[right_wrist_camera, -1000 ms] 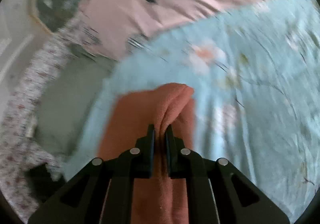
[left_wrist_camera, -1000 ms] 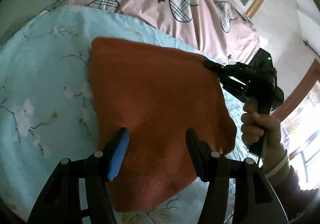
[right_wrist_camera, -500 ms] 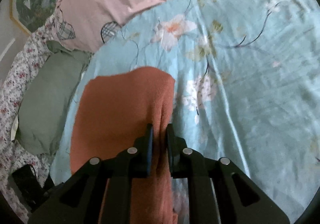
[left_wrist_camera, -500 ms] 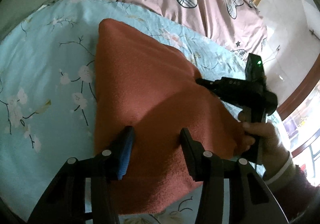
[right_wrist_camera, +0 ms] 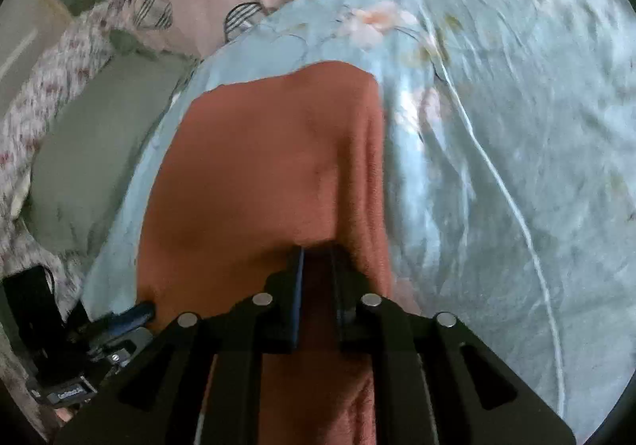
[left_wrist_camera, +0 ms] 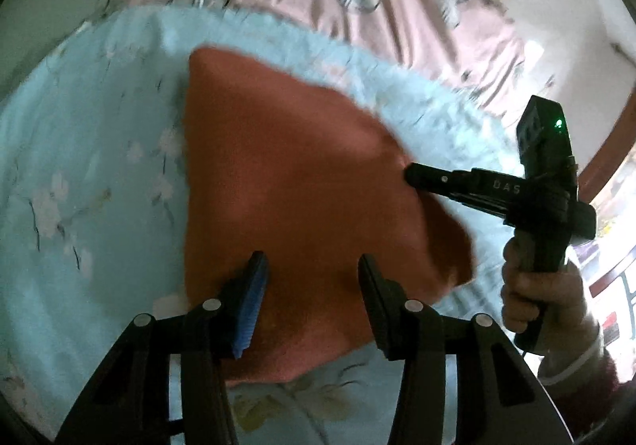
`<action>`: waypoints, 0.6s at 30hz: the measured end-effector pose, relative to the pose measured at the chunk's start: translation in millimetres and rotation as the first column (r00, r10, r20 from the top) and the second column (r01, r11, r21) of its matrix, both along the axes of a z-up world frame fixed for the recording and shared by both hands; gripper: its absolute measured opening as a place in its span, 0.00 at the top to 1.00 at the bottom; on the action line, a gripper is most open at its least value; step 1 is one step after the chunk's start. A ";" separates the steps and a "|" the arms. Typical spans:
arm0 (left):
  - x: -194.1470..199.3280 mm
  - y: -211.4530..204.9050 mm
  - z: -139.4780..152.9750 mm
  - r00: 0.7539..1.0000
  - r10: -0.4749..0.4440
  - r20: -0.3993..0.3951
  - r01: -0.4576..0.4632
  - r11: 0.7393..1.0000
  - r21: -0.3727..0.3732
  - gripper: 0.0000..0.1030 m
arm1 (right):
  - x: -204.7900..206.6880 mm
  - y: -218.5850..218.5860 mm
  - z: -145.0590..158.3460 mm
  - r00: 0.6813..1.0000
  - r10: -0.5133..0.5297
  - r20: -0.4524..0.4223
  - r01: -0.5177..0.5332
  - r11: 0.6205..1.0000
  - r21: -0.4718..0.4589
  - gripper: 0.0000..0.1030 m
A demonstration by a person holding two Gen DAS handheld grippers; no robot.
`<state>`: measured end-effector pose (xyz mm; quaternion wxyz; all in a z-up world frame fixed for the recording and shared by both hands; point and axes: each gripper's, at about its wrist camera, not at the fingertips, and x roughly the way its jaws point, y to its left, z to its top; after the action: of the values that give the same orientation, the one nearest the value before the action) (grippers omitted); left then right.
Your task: Fold small clothes
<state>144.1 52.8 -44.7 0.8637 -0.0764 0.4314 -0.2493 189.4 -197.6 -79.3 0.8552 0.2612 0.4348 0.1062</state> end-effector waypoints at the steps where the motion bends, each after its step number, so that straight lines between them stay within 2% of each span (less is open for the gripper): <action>1: 0.8 2.2 -4.0 1.000 0.006 -0.003 -0.006 1.000 -0.012 0.59 | -0.1 -1.0 1.5 1.000 -0.003 -0.001 0.003 1.000 0.001 0.90; 5: 0.9 5.3 -6.0 1.000 0.007 -0.004 -0.007 1.000 -0.028 0.60 | -6.2 3.7 11.0 1.000 -0.004 0.000 0.004 0.999 -0.044 0.87; 11: -6.2 7.6 -4.1 1.000 0.023 -0.005 -0.023 1.000 -0.019 0.59 | -45.1 11.5 28.2 0.999 -0.018 0.034 0.020 0.998 -0.063 0.86; 15: -16.5 11.7 0.5 0.999 0.050 -0.002 -0.050 0.999 -0.014 0.56 | -60.2 19.1 15.9 1.000 0.000 -0.008 -0.001 0.993 -0.119 0.86; 18: -22.5 12.1 -0.8 0.998 0.066 -0.004 -0.066 0.998 0.008 0.55 | -67.7 16.7 12.3 1.000 -0.016 -0.010 0.015 0.996 -0.090 0.86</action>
<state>121.6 64.9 -45.4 0.8707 -0.0879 0.4315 -0.2190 121.6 -180.9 -67.0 0.8647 0.2265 0.4414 0.0784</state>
